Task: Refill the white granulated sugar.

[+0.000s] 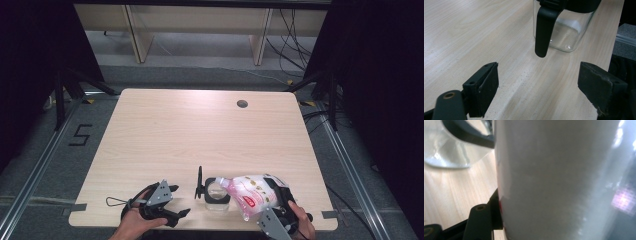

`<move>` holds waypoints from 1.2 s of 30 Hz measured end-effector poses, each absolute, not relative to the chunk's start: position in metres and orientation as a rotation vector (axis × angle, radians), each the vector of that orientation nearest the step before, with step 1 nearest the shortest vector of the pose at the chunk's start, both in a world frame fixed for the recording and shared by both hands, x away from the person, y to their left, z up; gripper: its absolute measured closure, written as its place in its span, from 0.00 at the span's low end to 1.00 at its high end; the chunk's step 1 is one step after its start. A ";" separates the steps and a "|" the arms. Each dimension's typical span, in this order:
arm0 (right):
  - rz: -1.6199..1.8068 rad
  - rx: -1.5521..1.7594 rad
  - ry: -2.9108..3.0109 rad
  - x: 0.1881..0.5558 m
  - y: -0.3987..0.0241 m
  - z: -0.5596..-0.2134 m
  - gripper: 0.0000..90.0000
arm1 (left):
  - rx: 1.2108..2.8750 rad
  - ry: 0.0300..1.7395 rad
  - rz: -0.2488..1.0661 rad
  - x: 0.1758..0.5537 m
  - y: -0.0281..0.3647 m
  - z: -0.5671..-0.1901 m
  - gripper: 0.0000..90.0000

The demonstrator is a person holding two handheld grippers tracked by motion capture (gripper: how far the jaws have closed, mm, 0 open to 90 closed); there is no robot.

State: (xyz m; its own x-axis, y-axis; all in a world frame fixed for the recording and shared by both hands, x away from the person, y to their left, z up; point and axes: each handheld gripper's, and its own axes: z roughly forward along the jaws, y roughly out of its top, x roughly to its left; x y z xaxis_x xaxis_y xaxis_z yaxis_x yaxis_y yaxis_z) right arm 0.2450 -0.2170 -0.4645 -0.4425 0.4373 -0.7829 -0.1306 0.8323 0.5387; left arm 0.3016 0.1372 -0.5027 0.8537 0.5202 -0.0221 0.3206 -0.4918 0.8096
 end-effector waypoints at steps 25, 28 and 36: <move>0.212 -0.135 1.783 0.244 -0.214 -0.469 0.45 | 2.139 0.600 0.277 0.302 0.138 -0.504 0.19; 0.159 -0.188 1.776 0.245 -0.214 -0.468 0.45 | 2.132 0.606 0.292 0.302 0.137 -0.504 0.19; 0.094 -0.241 1.770 0.244 -0.212 -0.468 0.45 | 2.129 0.601 0.292 0.303 0.137 -0.506 0.19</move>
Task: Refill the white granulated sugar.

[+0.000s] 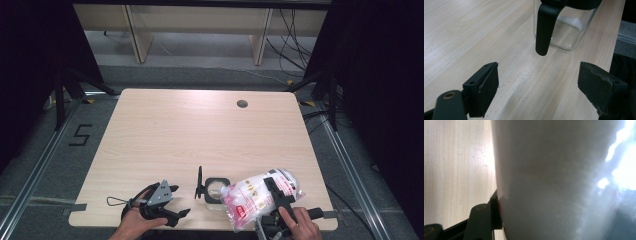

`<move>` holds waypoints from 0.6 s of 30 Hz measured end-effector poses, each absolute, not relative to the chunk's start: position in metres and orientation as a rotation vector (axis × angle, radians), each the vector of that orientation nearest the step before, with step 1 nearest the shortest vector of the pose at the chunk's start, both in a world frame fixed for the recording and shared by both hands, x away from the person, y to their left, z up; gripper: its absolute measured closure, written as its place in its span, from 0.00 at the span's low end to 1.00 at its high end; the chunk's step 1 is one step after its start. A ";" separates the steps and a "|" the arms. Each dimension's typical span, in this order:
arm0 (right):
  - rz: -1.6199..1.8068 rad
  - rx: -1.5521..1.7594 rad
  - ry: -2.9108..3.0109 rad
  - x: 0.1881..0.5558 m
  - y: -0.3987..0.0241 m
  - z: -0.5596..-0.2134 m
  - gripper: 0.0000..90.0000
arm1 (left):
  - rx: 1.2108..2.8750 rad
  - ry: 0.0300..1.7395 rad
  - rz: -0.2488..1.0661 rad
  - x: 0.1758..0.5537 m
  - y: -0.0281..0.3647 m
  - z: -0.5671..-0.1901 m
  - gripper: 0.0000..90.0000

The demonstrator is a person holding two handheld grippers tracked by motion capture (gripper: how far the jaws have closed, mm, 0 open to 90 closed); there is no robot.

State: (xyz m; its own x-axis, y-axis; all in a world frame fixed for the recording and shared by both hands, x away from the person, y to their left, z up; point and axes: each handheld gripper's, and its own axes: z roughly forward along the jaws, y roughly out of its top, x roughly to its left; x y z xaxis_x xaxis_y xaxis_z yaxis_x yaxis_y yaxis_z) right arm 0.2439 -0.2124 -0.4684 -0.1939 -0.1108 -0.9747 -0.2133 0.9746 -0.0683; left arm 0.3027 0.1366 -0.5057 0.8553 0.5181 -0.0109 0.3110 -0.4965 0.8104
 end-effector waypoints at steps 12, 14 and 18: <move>0.020 -0.334 1.714 0.244 -0.208 -0.467 0.45 | 2.144 0.602 0.307 0.303 0.137 -0.506 0.19; 0.024 -0.359 1.695 0.245 -0.208 -0.468 0.45 | 2.149 0.604 0.297 0.303 0.137 -0.505 0.19; 0.019 -0.360 1.689 0.245 -0.207 -0.468 0.45 | 2.136 0.614 0.293 0.302 0.136 -0.506 0.19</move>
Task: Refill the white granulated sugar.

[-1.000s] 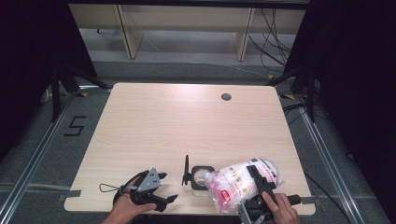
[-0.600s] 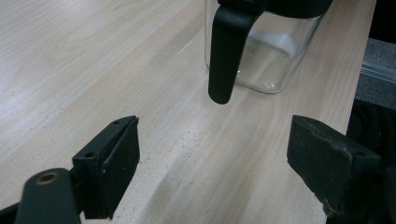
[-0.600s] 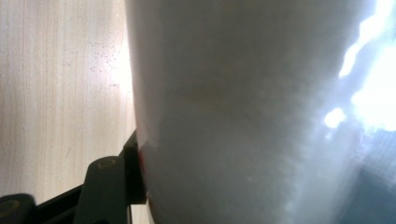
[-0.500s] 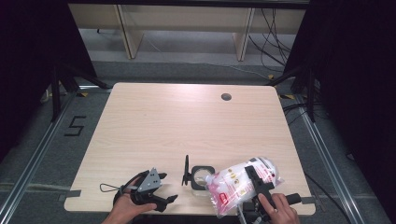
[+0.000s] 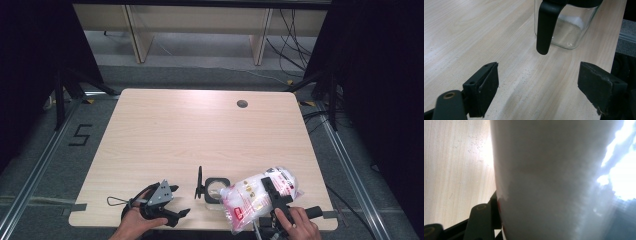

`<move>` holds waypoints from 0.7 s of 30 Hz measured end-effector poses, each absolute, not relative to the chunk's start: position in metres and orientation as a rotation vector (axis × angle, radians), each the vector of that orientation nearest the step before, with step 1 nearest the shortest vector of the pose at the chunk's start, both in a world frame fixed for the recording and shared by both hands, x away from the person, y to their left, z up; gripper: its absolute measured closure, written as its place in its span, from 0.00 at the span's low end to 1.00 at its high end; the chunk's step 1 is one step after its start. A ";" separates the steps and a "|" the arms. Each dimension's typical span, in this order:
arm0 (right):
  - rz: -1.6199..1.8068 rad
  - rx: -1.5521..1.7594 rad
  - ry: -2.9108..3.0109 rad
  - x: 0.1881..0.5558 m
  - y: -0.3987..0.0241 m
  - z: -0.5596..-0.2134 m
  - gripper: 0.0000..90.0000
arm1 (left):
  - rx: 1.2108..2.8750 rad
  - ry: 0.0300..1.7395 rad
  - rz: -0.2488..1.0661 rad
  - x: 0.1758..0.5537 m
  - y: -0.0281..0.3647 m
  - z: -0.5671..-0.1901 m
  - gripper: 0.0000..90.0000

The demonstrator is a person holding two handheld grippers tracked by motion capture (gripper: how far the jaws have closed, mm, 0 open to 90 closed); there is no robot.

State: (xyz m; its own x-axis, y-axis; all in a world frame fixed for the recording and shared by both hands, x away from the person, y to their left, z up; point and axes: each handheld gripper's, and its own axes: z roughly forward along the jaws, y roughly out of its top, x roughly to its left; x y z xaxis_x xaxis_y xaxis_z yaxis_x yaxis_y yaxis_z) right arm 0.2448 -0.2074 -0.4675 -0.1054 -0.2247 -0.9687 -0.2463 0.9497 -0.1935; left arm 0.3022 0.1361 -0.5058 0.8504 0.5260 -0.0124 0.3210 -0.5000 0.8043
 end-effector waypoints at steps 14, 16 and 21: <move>0.013 -0.369 1.675 0.250 -0.209 -0.467 0.46 | 2.151 0.601 0.310 0.303 0.137 -0.506 0.19; 0.024 -0.360 1.675 0.251 -0.209 -0.468 0.46 | 2.144 0.607 0.299 0.303 0.136 -0.507 0.19; 0.007 -0.369 1.684 0.252 -0.209 -0.467 0.46 | 2.146 0.610 0.285 0.303 0.136 -0.507 0.19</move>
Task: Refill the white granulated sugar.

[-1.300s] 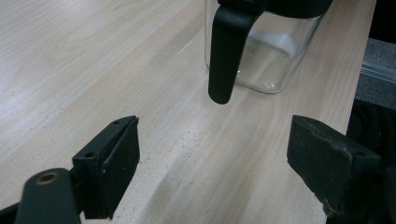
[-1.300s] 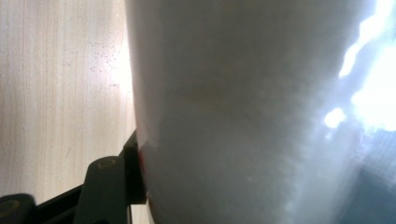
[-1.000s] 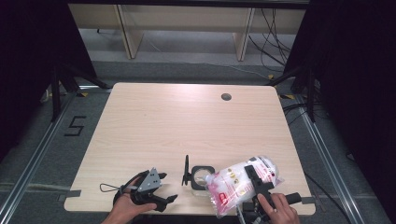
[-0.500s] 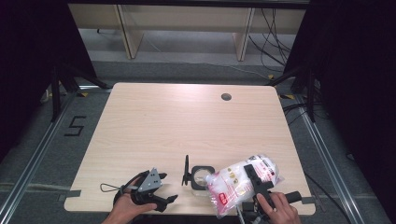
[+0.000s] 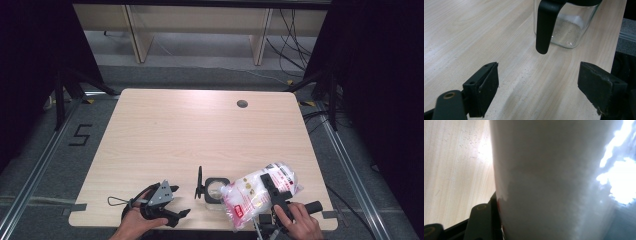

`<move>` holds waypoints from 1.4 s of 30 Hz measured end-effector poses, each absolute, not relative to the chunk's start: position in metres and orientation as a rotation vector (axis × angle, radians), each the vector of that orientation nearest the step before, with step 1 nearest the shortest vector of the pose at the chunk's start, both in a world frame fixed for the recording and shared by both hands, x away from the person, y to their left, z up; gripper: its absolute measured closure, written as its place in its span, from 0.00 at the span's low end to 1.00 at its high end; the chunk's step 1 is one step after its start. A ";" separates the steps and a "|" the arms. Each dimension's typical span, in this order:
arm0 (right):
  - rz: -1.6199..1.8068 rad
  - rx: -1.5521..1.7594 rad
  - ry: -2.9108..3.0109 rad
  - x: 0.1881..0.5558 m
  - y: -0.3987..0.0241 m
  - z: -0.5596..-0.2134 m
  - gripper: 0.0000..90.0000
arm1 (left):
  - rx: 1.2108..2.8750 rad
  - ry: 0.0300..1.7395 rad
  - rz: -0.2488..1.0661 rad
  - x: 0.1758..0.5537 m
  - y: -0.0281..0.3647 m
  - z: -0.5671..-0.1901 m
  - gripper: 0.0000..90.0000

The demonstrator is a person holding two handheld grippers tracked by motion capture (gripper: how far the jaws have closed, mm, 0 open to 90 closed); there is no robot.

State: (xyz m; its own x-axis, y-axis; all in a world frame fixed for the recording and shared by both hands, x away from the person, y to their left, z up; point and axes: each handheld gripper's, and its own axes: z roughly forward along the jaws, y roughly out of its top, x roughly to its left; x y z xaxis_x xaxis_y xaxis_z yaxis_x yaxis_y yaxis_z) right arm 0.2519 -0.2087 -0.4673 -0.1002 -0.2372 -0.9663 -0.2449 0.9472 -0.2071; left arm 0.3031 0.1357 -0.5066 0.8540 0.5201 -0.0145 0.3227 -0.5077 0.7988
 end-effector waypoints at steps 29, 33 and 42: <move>0.003 -0.384 1.635 0.252 -0.214 -0.466 0.46 | 2.135 0.612 0.287 0.302 0.137 -0.505 0.19; -0.008 -0.401 1.611 0.251 -0.214 -0.466 0.46 | 2.150 0.601 0.291 0.303 0.138 -0.504 0.19; -0.004 -0.397 1.620 0.248 -0.211 -0.467 0.46 | 2.129 0.618 0.304 0.302 0.137 -0.505 0.19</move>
State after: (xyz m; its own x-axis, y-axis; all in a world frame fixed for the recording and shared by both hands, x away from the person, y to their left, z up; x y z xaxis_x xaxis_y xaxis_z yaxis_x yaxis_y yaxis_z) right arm 0.2484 -0.2112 -0.4672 -0.0344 -0.2561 -0.9660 -0.2513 0.9378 -0.2397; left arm 0.3020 0.1374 -0.5049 0.8466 0.5321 -0.0074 0.3183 -0.4952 0.8084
